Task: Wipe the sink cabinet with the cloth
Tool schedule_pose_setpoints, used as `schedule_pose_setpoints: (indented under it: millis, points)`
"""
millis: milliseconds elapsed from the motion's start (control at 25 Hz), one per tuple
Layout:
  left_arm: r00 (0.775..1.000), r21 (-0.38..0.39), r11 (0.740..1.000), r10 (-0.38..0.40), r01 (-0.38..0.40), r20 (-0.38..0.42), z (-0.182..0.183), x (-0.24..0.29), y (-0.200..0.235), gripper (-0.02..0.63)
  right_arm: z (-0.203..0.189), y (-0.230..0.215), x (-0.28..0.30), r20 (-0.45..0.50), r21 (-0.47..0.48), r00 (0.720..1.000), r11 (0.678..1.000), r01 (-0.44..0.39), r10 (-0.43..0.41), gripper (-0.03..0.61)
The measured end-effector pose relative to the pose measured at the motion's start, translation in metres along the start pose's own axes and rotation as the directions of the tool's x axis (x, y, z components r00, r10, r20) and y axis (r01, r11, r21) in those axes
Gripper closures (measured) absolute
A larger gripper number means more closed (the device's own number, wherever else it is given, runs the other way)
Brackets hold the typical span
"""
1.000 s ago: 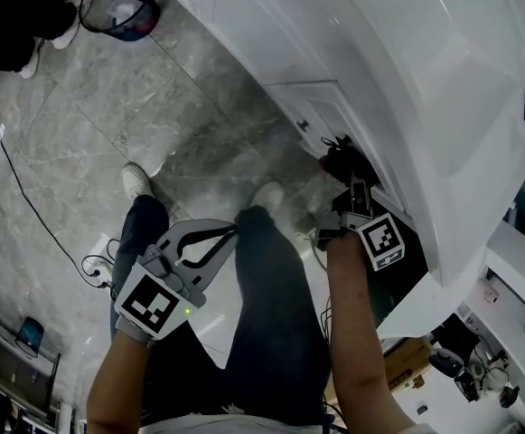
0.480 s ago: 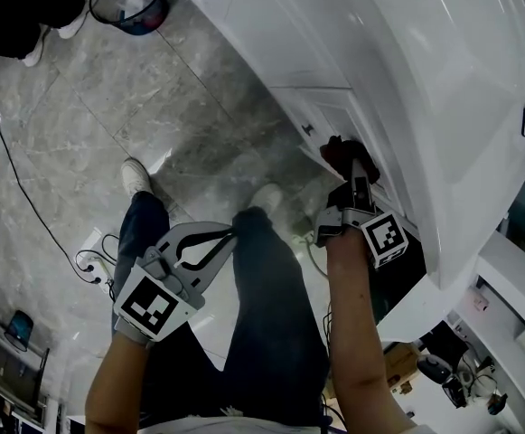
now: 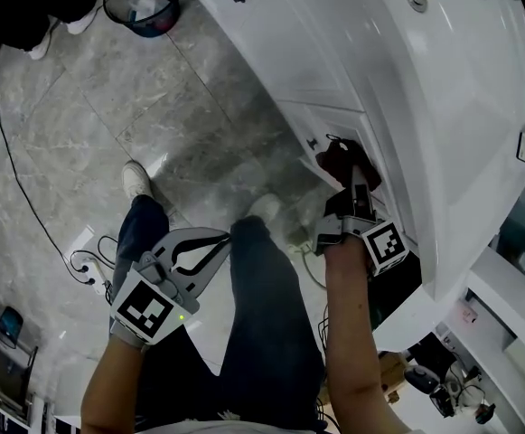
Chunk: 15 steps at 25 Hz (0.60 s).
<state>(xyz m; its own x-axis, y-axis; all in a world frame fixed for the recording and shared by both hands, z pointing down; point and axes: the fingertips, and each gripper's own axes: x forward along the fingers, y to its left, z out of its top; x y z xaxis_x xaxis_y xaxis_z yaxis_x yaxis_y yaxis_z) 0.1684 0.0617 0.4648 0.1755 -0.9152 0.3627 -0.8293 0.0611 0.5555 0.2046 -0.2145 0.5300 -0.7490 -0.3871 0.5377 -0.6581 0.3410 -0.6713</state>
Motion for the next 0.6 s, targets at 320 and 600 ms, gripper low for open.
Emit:
schedule_pose_setpoints:
  millis: [320, 600]
  points:
    - [1.0, -0.009, 1.0, 0.025, -0.024, 0.016, 0.004, -0.01, 0.016, 0.601, -0.006, 0.01, 0.035, 0.009, 0.029, 1.0, 1.0, -0.01, 0.009, 0.436]
    - [0.999, 0.001, 0.999, 0.036, -0.036, 0.011, 0.001, -0.011, 0.029, 0.601, -0.026, -0.012, 0.062, 0.021, 0.105, 0.999, 0.994, 0.023, -0.025, 0.436]
